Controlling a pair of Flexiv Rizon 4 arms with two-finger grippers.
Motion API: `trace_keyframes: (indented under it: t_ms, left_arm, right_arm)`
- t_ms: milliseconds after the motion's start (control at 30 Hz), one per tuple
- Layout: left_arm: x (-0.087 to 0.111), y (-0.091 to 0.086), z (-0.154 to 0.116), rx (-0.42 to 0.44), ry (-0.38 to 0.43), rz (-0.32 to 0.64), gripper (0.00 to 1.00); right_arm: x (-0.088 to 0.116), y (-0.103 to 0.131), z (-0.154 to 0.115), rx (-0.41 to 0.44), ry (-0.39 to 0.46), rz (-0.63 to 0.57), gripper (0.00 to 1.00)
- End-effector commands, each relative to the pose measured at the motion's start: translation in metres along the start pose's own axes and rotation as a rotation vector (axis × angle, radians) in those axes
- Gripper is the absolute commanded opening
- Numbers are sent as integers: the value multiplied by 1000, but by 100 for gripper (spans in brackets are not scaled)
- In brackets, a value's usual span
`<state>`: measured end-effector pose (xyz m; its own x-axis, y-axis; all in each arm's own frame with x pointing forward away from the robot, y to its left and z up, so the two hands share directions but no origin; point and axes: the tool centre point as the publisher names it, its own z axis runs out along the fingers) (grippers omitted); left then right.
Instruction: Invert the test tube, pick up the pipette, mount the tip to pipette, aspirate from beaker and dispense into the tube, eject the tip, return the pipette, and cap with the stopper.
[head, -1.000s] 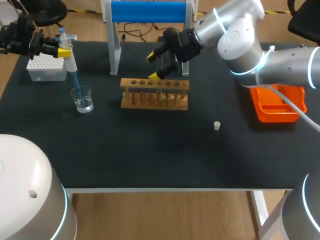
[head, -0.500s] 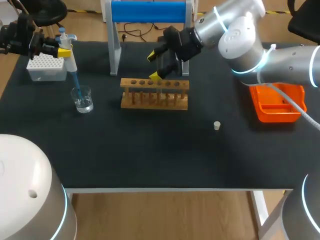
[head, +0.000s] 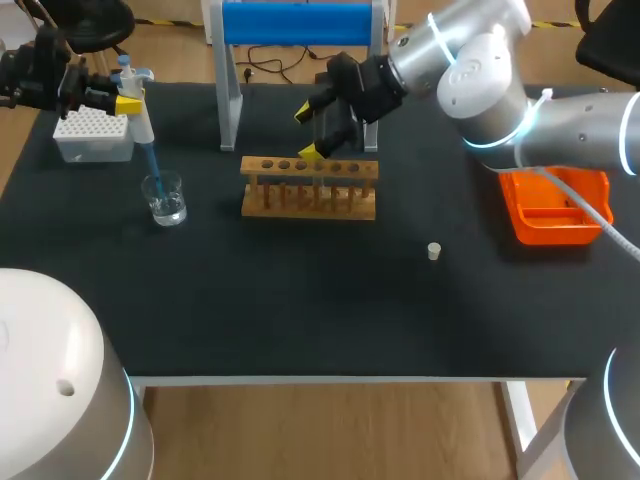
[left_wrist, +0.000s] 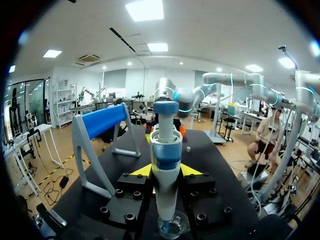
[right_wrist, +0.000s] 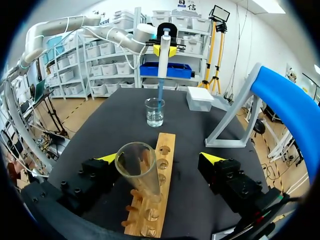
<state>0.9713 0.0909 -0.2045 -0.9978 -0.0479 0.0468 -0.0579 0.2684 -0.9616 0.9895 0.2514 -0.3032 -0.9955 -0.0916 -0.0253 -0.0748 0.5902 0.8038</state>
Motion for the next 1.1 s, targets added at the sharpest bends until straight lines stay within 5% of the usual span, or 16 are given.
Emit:
trace_keyframes:
  t_ms: [33, 800, 1100]
  left_arm:
    - [4, -17, -1, -28, -8, 10, 0]
    - [27, -115, -4, -105, -77, 33, 0]
    - [29, -198, 27, -104, -32, -9, 0]
  right_arm:
    - [0, 1, -2, 4, 1, 0, 100]
    - [0, 1, -2, 4, 1, 0, 100]
    - [0, 1, -2, 4, 1, 0, 100]
